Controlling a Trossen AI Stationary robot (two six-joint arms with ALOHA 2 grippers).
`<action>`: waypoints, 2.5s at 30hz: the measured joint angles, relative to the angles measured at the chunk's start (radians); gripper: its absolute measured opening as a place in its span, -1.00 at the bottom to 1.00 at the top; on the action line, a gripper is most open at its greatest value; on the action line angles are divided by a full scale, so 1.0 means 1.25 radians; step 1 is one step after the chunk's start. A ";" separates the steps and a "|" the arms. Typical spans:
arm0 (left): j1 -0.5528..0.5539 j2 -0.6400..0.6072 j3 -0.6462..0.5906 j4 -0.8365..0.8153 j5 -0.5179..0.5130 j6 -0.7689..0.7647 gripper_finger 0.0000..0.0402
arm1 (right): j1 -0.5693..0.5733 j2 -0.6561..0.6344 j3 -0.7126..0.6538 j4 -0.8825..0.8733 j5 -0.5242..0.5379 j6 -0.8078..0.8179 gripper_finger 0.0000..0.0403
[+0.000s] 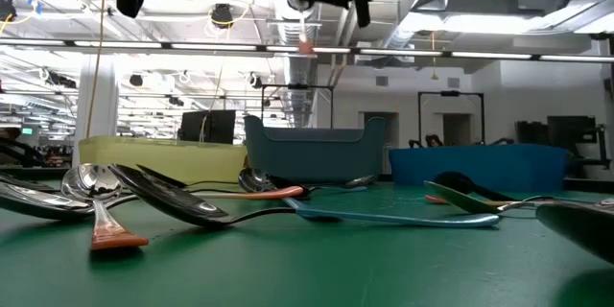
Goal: Sort silverware by color (type)
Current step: Put the orange spoon into the yellow bin
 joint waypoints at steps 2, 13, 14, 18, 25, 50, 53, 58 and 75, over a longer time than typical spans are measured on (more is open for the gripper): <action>0.000 0.005 0.000 0.019 0.000 0.013 -0.12 | -0.014 0.000 0.000 0.040 0.000 0.000 -0.97; 0.090 0.122 0.000 0.186 0.145 0.100 -0.12 | -0.053 0.001 0.000 0.069 0.000 0.085 -0.97; 0.097 0.138 0.000 0.205 0.155 0.102 -0.12 | -0.050 0.001 0.000 0.072 0.000 0.085 -0.97; 0.119 0.175 0.000 0.223 0.187 0.091 -0.12 | -0.047 0.001 0.000 0.090 0.000 0.085 -0.97; 0.121 0.106 0.000 0.226 0.230 0.075 -0.12 | -0.062 0.056 0.086 0.089 0.042 0.062 -0.97; 0.104 -0.247 0.000 0.257 0.222 0.135 -0.12 | -0.155 0.717 0.821 0.098 0.033 0.191 -0.97; 0.104 -0.255 0.000 0.257 0.221 0.136 -0.12 | -0.154 0.751 0.852 0.091 0.036 0.205 -0.97; 0.104 -0.258 0.000 0.250 0.221 0.136 -0.12 | -0.131 0.777 0.899 0.047 0.039 0.004 -0.97; 0.104 -0.258 0.000 0.225 0.159 0.135 -0.12 | -0.136 0.775 0.909 -0.003 -0.053 -0.361 -0.97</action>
